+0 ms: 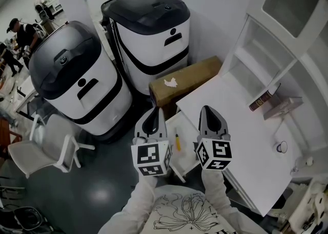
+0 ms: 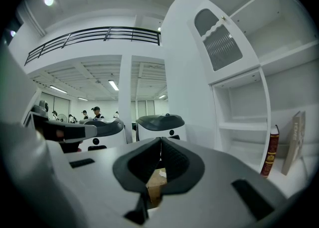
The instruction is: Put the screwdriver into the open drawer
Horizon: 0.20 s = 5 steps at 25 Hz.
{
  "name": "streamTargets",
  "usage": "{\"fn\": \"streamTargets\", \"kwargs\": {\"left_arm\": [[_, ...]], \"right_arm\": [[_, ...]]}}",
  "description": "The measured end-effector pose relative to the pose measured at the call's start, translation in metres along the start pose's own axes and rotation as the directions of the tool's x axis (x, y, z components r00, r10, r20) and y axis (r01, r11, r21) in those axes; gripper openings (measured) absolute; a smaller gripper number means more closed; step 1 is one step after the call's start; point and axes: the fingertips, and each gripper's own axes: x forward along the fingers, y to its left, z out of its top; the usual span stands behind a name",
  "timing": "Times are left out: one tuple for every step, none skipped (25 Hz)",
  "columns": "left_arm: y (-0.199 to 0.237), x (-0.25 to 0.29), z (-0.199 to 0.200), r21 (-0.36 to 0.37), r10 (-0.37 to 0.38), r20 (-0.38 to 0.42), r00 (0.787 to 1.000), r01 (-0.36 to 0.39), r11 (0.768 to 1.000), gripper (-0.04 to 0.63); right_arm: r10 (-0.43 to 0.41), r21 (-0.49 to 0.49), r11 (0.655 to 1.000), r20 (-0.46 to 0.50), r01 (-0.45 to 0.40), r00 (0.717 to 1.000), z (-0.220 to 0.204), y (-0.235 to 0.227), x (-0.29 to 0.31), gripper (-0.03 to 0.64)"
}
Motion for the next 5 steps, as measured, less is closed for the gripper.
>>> {"fn": "streamTargets", "kwargs": {"left_arm": [[0.0000, 0.0003, -0.0002, -0.002, -0.001, 0.000, 1.000, 0.001, 1.000, 0.008], [0.0000, 0.0009, -0.0002, -0.003, -0.002, 0.001, 1.000, 0.002, 1.000, 0.008], [-0.0001, 0.0015, -0.0002, -0.004, -0.002, 0.002, 1.000, 0.002, 1.000, 0.008], [-0.0001, 0.0023, -0.0001, -0.005, -0.003, 0.003, 1.000, 0.003, 1.000, 0.008], [-0.0002, 0.0031, 0.0001, -0.006, -0.003, 0.004, 1.000, 0.003, 1.000, 0.008]], "right_arm": [[0.000, -0.001, 1.000, -0.001, 0.000, 1.000, -0.0002, -0.0001, 0.0005, 0.003], [0.000, -0.001, 1.000, -0.001, 0.000, 1.000, -0.0003, -0.0004, 0.0012, 0.003], [0.000, -0.002, 1.000, -0.001, 0.000, 1.000, -0.0002, -0.0008, 0.0021, 0.003], [0.001, -0.003, 1.000, 0.000, -0.001, 1.000, 0.0000, -0.0011, 0.0030, 0.003], [0.001, -0.003, 1.000, 0.000, -0.001, 1.000, 0.0002, -0.0015, 0.0040, 0.003]]}}
